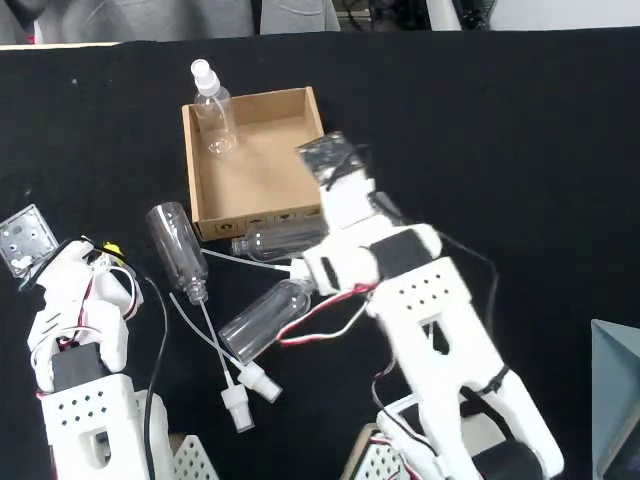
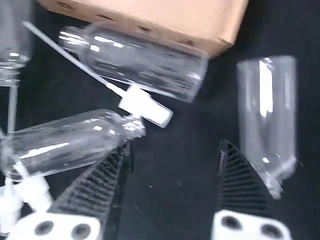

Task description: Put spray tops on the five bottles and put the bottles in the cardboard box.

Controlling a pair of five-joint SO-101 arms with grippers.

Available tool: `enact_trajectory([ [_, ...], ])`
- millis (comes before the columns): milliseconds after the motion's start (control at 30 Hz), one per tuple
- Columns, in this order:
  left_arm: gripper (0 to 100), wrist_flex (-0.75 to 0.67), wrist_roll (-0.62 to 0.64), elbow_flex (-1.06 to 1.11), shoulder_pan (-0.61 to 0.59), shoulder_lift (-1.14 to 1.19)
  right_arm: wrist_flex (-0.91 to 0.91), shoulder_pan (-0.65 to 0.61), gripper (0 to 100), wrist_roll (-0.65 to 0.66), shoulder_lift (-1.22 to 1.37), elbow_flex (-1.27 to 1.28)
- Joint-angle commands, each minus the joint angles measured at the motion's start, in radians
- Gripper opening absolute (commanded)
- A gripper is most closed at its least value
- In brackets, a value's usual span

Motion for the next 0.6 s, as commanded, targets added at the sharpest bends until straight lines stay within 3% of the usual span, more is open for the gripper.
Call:
enact_trajectory([
  [0, 9, -0.018, -0.003, -0.028, -0.01, -0.018, 0.044, 0.092, 22.3, 0.035, -0.053, -0.074],
  [333, 9, -0.018, -0.003, -0.028, -0.01, -0.018, 0.157, 0.242, 22.7, 0.101, -0.051, -0.071],
  [567, 9, -0.018, -0.003, -0.028, -0.01, -0.018, 0.239, 0.262, 22.7, 0.19, -0.051, -0.028],
])
